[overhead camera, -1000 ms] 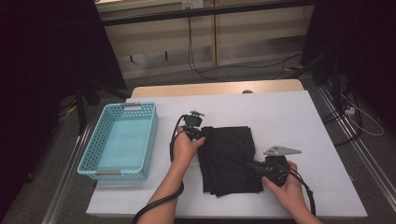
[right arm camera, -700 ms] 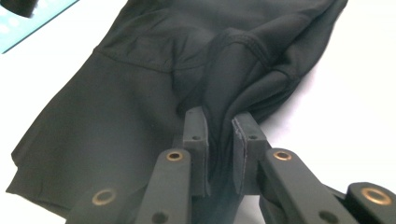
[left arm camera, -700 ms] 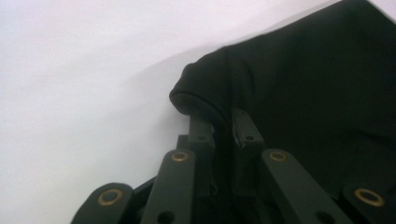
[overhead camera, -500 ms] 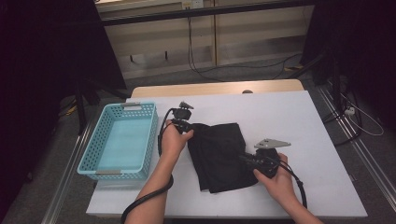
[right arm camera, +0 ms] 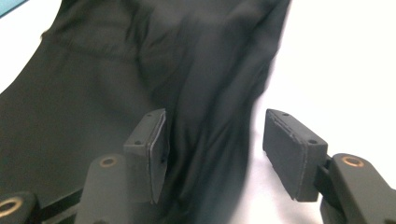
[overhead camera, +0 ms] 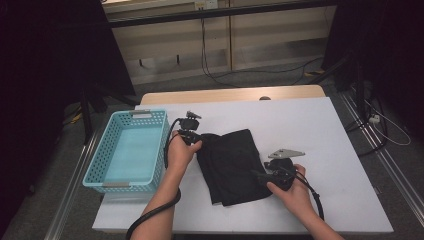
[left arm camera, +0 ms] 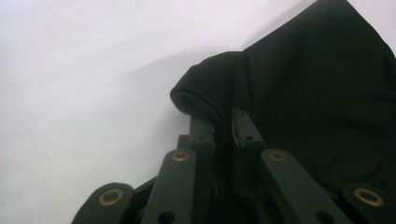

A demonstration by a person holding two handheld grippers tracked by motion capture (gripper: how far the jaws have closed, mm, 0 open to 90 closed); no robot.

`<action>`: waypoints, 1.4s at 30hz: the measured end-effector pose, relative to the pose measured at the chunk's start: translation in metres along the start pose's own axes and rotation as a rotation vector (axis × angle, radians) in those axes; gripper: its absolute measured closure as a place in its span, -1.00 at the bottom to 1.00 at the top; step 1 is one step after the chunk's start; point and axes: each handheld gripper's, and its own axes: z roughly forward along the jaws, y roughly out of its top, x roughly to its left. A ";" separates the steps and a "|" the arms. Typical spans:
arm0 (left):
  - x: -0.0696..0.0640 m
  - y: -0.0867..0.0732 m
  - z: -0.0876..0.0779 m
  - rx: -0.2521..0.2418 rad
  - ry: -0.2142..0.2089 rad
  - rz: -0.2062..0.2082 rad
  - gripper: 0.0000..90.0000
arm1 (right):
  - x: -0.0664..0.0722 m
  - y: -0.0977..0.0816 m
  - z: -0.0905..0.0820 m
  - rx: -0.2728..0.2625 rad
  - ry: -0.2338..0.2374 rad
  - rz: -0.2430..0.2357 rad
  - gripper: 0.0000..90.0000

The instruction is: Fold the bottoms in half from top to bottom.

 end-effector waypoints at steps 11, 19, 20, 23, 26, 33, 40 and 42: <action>-0.003 0.007 -0.001 0.050 0.022 0.000 0.81 | 0.013 -0.004 0.002 -0.013 -0.021 -0.010 0.60; -0.006 0.022 -0.008 0.161 0.054 -0.007 0.82 | 0.015 0.001 0.003 -0.009 0.017 -0.002 0.74; -0.007 0.024 -0.010 0.174 0.060 -0.003 0.82 | 0.016 0.002 0.001 -0.010 0.018 -0.011 0.75; -0.008 0.031 -0.016 0.212 0.077 0.005 0.82 | 0.017 0.006 -0.003 -0.034 0.031 -0.010 0.75; -0.010 0.036 -0.021 0.246 0.098 0.019 0.82 | 0.022 0.010 -0.007 -0.055 0.029 -0.032 0.75; -0.011 0.047 -0.036 0.308 0.125 0.022 0.82 | 0.031 0.017 -0.010 -0.080 0.026 -0.057 0.76; -0.009 0.054 -0.048 0.335 0.143 0.012 0.83 | 0.038 0.023 -0.015 -0.118 0.044 -0.057 0.76; -0.009 0.056 -0.052 0.336 0.150 0.014 0.83 | 0.040 0.025 -0.016 -0.128 0.051 -0.056 0.76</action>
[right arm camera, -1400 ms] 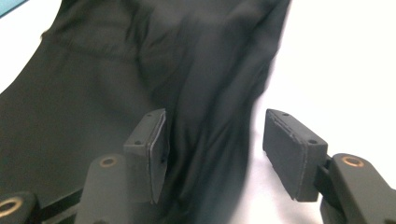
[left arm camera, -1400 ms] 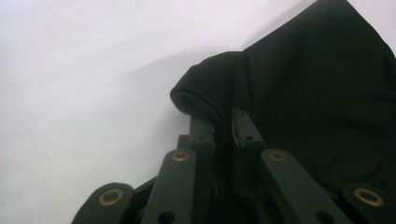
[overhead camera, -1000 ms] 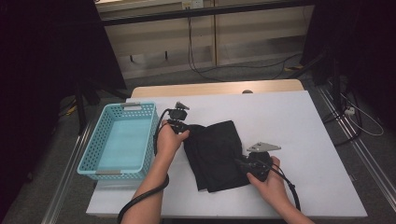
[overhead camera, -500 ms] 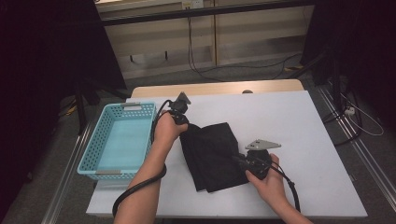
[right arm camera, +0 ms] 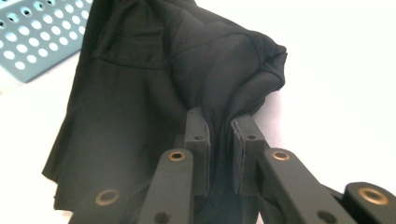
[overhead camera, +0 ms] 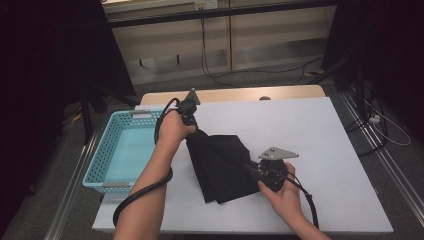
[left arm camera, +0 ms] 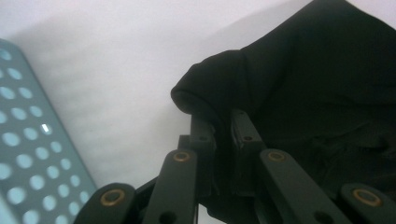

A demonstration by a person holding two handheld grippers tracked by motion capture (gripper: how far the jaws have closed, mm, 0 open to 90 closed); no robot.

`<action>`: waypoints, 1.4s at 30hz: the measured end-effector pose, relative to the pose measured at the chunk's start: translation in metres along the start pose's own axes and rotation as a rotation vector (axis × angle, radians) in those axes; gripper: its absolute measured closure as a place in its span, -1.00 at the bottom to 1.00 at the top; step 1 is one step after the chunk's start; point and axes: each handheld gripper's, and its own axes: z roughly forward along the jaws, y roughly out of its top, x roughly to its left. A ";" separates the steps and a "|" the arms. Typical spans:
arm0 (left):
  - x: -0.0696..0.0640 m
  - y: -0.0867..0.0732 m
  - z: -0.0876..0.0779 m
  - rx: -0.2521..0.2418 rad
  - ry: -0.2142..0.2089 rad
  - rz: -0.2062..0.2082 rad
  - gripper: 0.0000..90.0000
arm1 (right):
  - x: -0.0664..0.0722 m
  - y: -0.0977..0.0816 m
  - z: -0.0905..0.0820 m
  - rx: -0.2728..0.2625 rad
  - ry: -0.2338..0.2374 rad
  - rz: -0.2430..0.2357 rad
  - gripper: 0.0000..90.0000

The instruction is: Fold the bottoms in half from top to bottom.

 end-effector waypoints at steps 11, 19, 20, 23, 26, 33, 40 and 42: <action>0.000 0.004 -0.025 0.010 0.019 0.003 0.83 | 0.007 0.010 -0.005 -0.041 0.012 -0.008 0.76; -0.001 0.006 -0.046 0.025 0.035 0.000 0.83 | 0.015 0.016 -0.007 -0.062 0.018 -0.027 0.76; -0.001 0.006 -0.048 0.028 0.038 -0.002 0.83 | 0.015 0.017 -0.007 -0.067 0.020 -0.030 0.76; -0.001 0.006 -0.054 0.032 0.046 0.001 0.83 | 0.019 0.018 -0.008 -0.075 0.027 -0.029 0.76; 0.001 0.005 -0.061 0.030 0.045 -0.004 0.83 | 0.022 0.020 -0.008 -0.085 0.030 -0.033 0.76; 0.005 0.004 -0.074 0.043 0.073 -0.011 0.83 | 0.031 0.027 -0.007 -0.100 0.045 -0.056 0.76; 0.008 0.000 -0.081 0.053 0.087 -0.018 0.83 | 0.038 0.031 -0.004 -0.111 0.061 -0.058 0.76; 0.008 -0.001 -0.084 0.054 0.088 -0.018 0.83 | 0.040 0.031 -0.004 -0.114 0.065 -0.058 0.76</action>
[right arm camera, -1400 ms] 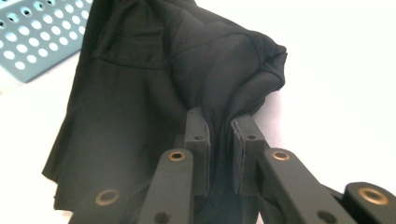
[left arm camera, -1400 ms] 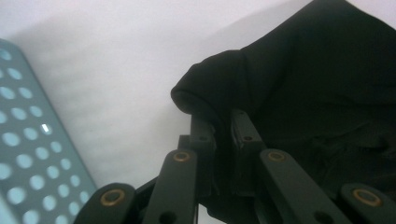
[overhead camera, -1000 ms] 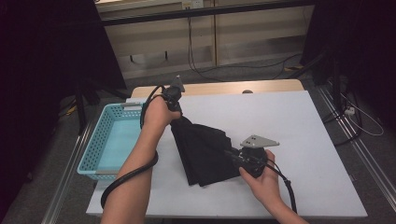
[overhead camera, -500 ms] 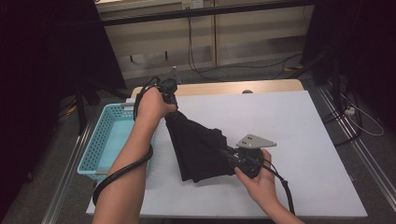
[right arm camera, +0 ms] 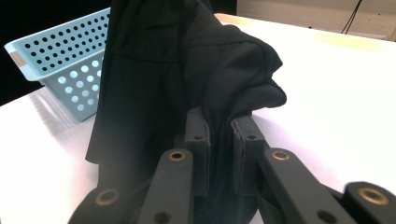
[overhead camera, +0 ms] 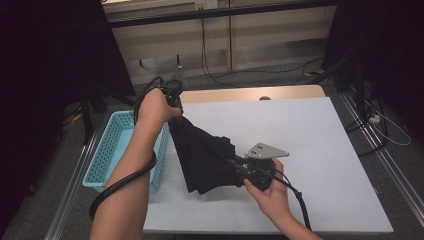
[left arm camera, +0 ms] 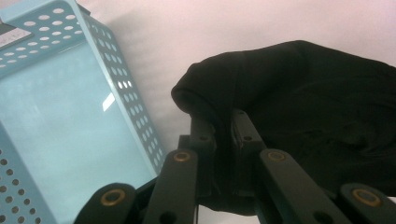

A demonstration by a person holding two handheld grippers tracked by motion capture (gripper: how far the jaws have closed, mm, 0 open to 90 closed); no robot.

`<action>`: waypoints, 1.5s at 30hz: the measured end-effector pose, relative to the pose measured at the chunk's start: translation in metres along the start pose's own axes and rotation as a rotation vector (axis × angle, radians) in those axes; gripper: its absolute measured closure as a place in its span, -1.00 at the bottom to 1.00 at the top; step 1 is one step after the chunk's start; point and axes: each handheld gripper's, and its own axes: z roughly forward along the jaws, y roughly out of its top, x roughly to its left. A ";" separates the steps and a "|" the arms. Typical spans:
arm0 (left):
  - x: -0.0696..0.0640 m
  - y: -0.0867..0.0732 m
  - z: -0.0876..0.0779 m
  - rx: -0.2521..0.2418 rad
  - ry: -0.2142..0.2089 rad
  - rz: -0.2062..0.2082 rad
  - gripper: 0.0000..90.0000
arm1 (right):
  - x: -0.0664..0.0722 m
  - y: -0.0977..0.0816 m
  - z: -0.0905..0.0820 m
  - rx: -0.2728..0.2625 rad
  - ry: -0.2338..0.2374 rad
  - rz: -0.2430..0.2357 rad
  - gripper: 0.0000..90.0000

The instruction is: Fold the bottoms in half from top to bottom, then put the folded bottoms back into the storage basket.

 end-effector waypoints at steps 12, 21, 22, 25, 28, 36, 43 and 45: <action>0.003 0.000 -0.011 -0.017 -0.006 0.006 0.83 | 0.003 0.005 -0.002 -0.020 0.003 -0.008 0.76; 0.008 0.002 -0.023 -0.025 0.001 -0.008 0.83 | 0.008 0.013 -0.002 -0.059 0.000 -0.030 0.76; 0.009 0.003 -0.024 -0.027 0.002 -0.010 0.83 | 0.009 0.014 -0.002 -0.063 0.000 -0.035 0.76; 0.010 0.005 -0.029 -0.026 0.007 -0.008 0.83 | 0.011 0.017 -0.002 -0.083 0.001 -0.038 0.76; 0.011 0.006 -0.035 -0.023 0.014 -0.011 0.83 | 0.012 0.020 -0.001 -0.093 0.004 -0.038 0.76; 0.017 0.003 -0.053 -0.035 0.018 -0.032 0.83 | 0.018 0.032 -0.002 -0.113 0.015 -0.052 0.76; 0.025 -0.001 -0.066 -0.041 0.033 -0.048 0.83 | 0.027 0.044 0.000 -0.134 0.034 -0.064 0.76; 0.028 -0.003 -0.070 -0.038 0.036 -0.054 0.83 | 0.030 0.047 0.001 -0.139 0.037 -0.068 0.76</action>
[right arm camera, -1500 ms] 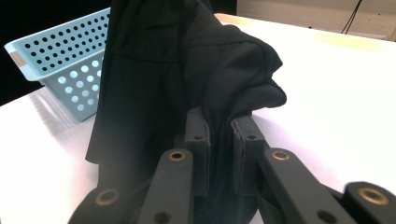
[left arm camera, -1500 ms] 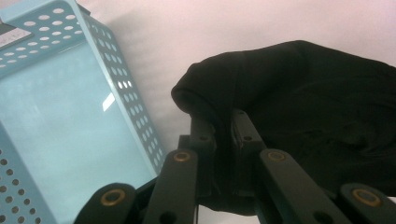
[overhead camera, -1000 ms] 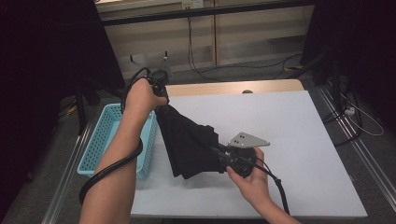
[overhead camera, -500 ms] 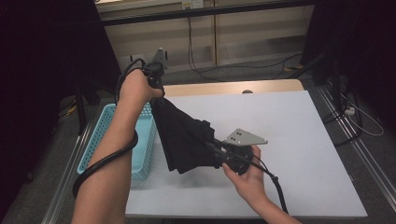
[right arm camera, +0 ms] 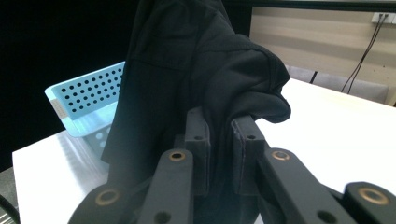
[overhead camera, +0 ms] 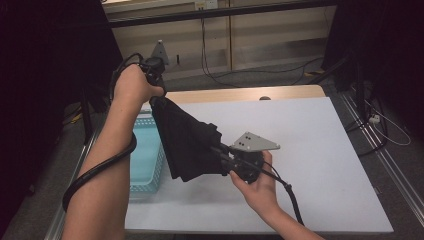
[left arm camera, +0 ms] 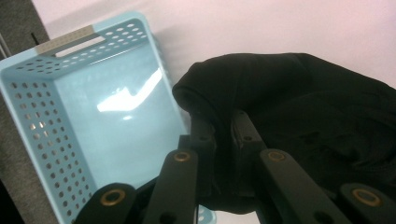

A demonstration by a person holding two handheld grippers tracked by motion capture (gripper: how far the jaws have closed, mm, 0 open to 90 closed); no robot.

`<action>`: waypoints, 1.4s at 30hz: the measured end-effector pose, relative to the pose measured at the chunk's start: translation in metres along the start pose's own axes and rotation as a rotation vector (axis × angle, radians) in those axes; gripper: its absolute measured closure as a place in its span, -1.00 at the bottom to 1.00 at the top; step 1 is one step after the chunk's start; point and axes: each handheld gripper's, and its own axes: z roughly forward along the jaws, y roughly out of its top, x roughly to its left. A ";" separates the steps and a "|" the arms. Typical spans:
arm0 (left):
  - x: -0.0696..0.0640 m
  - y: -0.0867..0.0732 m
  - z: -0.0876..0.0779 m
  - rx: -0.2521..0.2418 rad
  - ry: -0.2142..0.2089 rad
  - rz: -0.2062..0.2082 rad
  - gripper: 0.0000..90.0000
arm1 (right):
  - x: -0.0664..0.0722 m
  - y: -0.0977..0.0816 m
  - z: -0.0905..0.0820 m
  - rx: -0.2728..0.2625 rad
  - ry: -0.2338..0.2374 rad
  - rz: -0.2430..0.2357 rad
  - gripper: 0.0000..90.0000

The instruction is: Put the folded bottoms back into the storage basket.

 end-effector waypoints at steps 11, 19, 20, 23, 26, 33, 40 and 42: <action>0.022 -0.004 -0.007 -0.004 -0.007 -0.035 0.83 | 0.012 0.013 0.015 -0.004 0.034 -0.008 0.76; 0.036 -0.008 -0.014 -0.013 -0.001 -0.065 0.83 | 0.019 0.023 0.025 -0.003 0.065 -0.025 0.76; 0.038 -0.009 -0.017 -0.010 -0.001 -0.064 0.83 | 0.020 0.024 0.026 -0.007 0.070 -0.025 0.76; 0.044 -0.012 -0.022 -0.022 0.004 -0.080 0.83 | 0.024 0.028 0.030 -0.019 0.080 -0.017 0.76; 0.050 -0.015 -0.030 -0.029 0.011 -0.086 0.83 | 0.028 0.031 0.033 -0.027 0.090 -0.022 0.76; 0.064 -0.023 -0.045 -0.052 0.029 -0.107 0.83 | 0.042 0.041 0.043 -0.049 0.116 -0.028 0.76; 0.076 -0.030 -0.051 -0.069 0.033 -0.126 0.83 | 0.059 0.049 0.055 -0.056 0.152 -0.042 0.76; 0.079 -0.031 -0.053 -0.073 0.038 -0.135 0.83 | 0.062 0.050 0.058 -0.062 0.159 -0.041 0.76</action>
